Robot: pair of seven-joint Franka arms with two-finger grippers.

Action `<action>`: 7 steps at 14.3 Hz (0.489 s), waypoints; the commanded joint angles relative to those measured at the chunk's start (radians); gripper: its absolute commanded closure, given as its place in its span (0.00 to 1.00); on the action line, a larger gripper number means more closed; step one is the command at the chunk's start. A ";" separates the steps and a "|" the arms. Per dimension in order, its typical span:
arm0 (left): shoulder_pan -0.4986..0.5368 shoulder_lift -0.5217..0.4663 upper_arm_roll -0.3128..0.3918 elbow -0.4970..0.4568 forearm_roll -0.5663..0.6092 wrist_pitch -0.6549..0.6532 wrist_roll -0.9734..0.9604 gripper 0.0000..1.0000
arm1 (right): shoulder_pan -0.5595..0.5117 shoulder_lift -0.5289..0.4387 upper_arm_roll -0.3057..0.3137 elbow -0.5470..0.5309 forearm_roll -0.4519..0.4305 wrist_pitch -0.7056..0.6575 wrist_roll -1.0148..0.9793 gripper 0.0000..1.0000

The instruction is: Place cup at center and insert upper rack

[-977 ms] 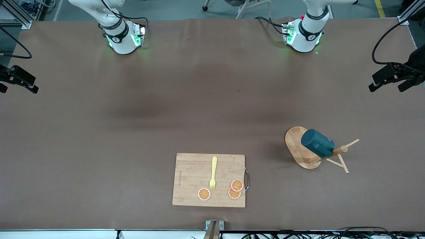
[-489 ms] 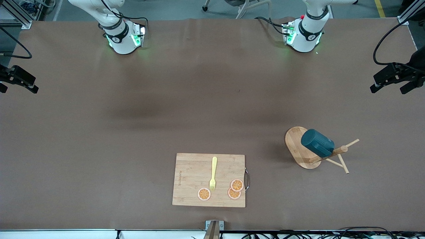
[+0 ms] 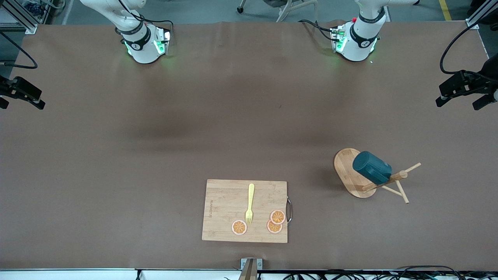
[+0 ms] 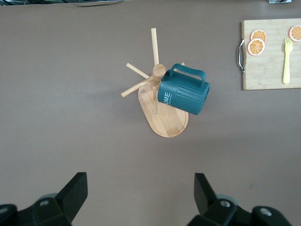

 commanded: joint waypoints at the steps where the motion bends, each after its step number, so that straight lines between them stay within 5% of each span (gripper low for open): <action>1: -0.003 -0.020 -0.004 -0.001 0.020 -0.022 0.004 0.00 | -0.002 -0.016 0.005 -0.010 -0.003 0.004 0.016 0.00; 7: -0.001 -0.018 -0.002 0.005 0.016 -0.021 0.001 0.00 | -0.001 -0.016 0.005 -0.010 -0.001 0.004 0.016 0.00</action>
